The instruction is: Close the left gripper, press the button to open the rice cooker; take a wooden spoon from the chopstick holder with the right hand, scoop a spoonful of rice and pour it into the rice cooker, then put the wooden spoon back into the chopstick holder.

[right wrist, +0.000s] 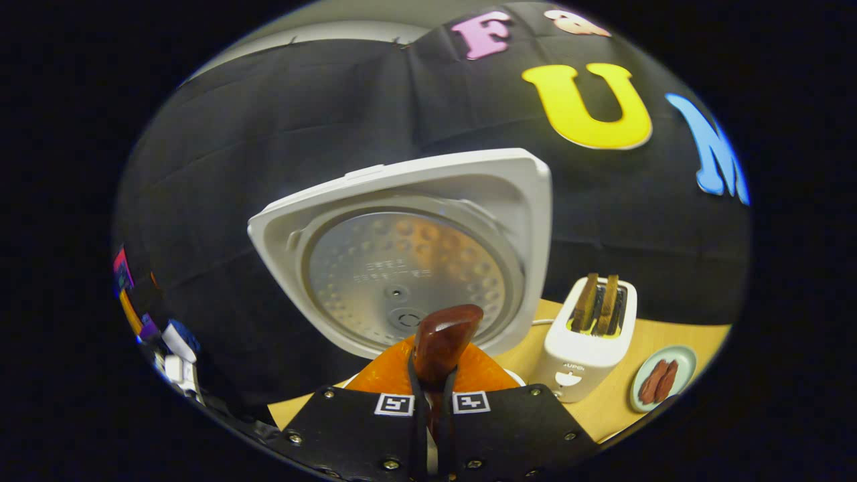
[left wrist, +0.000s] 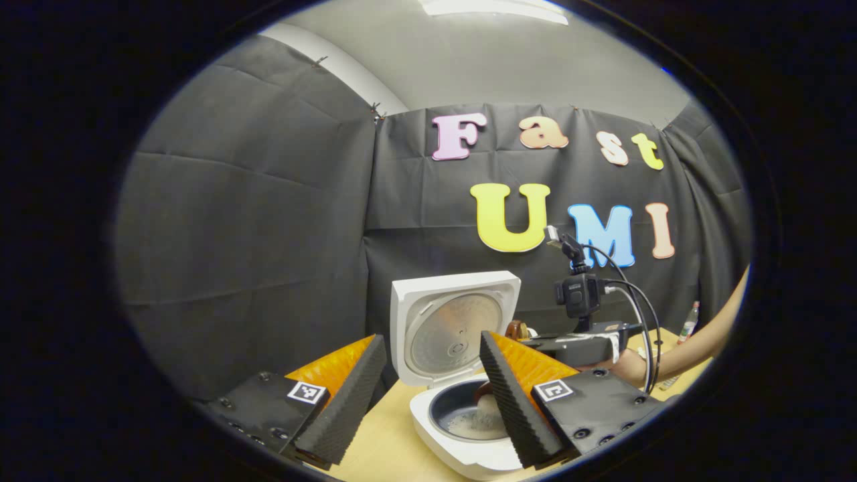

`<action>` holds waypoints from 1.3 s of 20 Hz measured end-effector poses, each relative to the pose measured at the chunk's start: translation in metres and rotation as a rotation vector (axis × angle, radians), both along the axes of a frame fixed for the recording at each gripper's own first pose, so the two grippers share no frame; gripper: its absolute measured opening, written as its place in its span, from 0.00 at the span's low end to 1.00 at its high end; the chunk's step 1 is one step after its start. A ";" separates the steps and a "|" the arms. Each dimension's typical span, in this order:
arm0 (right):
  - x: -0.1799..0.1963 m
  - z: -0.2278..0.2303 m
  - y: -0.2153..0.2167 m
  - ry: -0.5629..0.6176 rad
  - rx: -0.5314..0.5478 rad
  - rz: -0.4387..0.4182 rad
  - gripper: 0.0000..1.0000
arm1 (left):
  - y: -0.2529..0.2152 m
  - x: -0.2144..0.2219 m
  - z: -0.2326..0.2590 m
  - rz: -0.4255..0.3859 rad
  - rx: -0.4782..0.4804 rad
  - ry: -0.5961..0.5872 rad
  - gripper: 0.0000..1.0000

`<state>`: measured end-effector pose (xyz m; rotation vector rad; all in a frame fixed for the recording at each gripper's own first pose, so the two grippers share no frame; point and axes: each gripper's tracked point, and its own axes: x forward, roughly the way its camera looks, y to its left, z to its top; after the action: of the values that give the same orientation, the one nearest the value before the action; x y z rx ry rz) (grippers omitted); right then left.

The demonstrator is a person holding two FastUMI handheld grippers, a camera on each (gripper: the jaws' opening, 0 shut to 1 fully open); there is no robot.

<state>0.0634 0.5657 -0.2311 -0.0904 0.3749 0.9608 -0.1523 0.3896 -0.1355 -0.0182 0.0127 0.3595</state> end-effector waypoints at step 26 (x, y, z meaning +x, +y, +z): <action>0.031 0.134 -0.178 0.363 0.642 -0.292 0.06 | -0.075 0.039 0.029 -0.123 -0.017 -0.049 0.96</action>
<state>0.0940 0.3875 -0.0976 0.7133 0.3821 0.7667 -0.1132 0.3149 -0.1067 -0.0427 -0.0313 0.2363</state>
